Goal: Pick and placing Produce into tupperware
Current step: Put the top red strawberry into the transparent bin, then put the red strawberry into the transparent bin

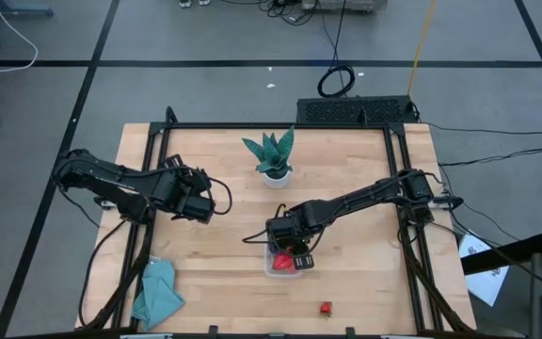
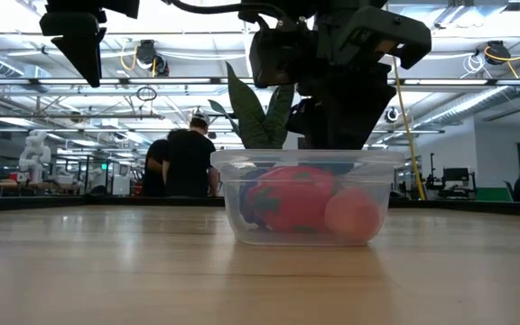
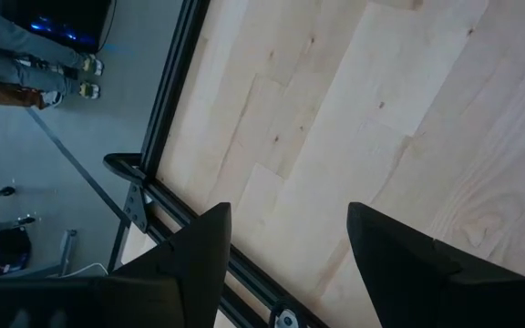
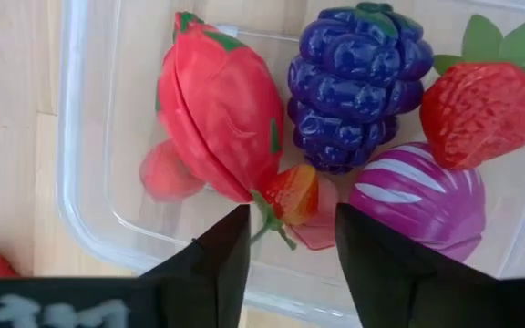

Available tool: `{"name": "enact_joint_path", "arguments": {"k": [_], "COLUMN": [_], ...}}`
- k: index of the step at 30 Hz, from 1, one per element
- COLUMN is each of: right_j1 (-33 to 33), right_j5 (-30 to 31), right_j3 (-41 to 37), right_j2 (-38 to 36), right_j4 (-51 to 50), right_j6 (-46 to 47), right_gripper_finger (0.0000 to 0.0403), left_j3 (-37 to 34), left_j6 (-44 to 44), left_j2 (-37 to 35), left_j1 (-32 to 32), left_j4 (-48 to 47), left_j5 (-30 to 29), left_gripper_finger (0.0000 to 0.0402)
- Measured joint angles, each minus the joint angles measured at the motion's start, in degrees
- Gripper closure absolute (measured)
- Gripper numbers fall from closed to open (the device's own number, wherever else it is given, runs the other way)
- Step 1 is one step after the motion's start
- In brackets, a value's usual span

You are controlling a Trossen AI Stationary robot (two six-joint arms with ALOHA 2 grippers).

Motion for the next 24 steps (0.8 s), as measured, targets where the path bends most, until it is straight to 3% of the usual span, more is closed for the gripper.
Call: {"name": "enact_joint_path", "arguments": {"k": [9,16,24], "right_j1": [0.14,1.39,6.26], "right_j5": [-0.05,-0.08,-0.18], "right_j3": [0.0,0.0,0.0], "right_j2": [-0.5,-5.12,-12.22], "right_j4": [-1.13,-1.18,-2.06], "right_j6": [1.41,3.87,13.7], "right_gripper_finger": [0.0242,0.0241,0.0241], "left_j3": [0.0,0.0,0.0], "left_j6": [0.02,-0.27,-0.69], "left_j2": [0.01,0.02,0.0], "left_j1": [0.0,0.0,0.0], "left_j4": [0.0,0.03,0.03], "left_j5": [-0.02,-0.04,0.09], "left_gripper_finger": [0.0176,0.0176,0.0176]}}
